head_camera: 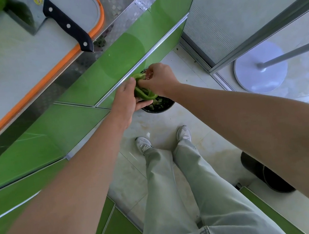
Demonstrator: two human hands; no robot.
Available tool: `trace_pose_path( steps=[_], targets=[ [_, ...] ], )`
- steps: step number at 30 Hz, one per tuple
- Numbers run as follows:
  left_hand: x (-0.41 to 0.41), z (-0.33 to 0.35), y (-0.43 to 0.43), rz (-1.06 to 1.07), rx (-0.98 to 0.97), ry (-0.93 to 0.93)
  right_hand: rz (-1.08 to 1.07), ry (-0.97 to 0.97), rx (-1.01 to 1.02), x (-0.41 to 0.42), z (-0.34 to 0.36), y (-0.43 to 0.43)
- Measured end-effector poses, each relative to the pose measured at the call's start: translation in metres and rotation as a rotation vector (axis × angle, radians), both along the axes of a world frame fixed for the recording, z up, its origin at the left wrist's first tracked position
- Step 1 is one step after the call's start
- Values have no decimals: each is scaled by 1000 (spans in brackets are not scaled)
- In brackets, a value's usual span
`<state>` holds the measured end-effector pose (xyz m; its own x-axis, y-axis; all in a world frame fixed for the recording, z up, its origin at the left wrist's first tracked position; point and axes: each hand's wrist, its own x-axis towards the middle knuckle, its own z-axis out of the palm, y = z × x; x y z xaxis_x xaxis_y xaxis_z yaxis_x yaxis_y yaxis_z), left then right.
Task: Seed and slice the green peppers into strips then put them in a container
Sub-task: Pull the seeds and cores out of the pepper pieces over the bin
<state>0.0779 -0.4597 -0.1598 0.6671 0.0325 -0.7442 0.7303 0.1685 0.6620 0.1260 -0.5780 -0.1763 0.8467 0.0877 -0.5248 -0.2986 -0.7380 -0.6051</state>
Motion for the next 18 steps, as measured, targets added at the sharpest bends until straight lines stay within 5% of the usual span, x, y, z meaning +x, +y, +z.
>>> trace_pose_path(
  steps=[9,18],
  targets=[
    [-2,3,-3,-13,5,-61,-326,292,174,-1,8,13],
    [2,9,-7,-6,-67,-80,-497,327,248,3,15,15]
  ],
)
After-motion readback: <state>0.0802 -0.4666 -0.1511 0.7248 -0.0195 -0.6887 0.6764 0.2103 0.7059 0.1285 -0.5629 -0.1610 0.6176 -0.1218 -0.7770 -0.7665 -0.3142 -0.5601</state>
